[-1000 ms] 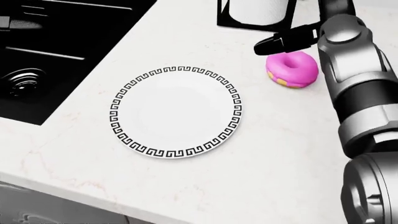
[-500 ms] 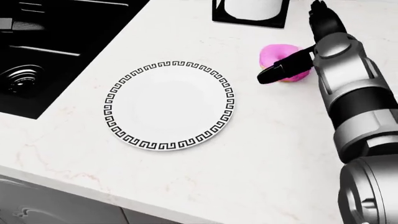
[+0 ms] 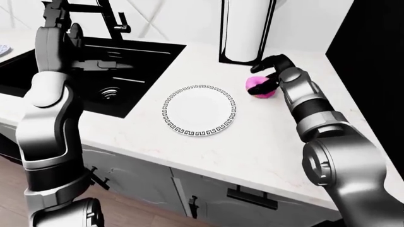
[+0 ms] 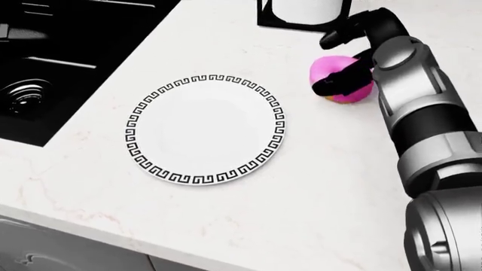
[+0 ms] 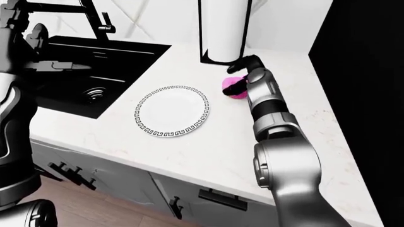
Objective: Place the pastries on the plates.
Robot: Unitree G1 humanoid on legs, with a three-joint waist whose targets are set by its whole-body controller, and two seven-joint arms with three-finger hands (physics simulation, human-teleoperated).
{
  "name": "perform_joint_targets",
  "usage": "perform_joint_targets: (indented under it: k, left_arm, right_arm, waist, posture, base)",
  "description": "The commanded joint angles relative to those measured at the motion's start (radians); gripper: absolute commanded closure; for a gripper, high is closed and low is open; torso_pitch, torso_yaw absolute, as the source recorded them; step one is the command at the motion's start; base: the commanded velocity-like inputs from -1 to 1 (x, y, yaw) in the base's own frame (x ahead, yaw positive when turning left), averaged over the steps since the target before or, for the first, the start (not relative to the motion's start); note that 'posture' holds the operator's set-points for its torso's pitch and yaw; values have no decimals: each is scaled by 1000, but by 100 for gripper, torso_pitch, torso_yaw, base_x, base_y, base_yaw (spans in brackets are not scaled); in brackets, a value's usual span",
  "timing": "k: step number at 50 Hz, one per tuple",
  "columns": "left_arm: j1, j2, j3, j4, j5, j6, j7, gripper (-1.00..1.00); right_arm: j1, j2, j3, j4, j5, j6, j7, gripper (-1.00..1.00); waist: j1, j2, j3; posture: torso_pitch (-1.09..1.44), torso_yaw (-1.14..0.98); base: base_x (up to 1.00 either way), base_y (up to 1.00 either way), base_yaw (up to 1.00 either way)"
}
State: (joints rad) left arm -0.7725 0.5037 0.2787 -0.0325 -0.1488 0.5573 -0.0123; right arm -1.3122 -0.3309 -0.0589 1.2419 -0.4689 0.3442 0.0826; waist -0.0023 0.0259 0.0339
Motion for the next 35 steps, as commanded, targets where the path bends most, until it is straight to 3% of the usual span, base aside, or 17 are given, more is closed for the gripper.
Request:
perform_joint_targets:
  k: [1, 8, 21, 27, 35]
  left_arm:
    - [-33, 16, 11, -30, 1, -27, 4, -100]
    - [-31, 20, 14, -38, -3, -19, 5, -100]
    - [-29, 21, 15, -31, -6, -26, 8, -100]
    - [-25, 21, 16, -36, -8, -24, 7, -100]
    - [-16, 19, 17, -40, -8, -27, 10, -100]
  right_arm:
    - [-37, -7, 1, -37, -9, -22, 7, 40]
    - [-42, -6, 11, -54, -44, -30, 37, 100]
    - [-137, 23, 34, -145, -98, -48, 114, 100]
    - [-147, 49, 51, -206, -129, -107, 212, 100]
    - [-116, 97, 52, -344, -116, -184, 430, 100]
  waist:
    - [0, 2, -30]
    - [-1, 4, -30]
    - [-4, 11, -21]
    - [-6, 13, -19]
    - [-9, 17, -14]
  posture:
    - [0, 0]
    - [0, 0]
    - [0, 0]
    - [0, 0]
    - [0, 0]
  base:
    - [0, 0, 0]
    - [0, 0, 0]
    - [0, 0, 0]
    - [0, 0, 0]
    - [0, 0, 0]
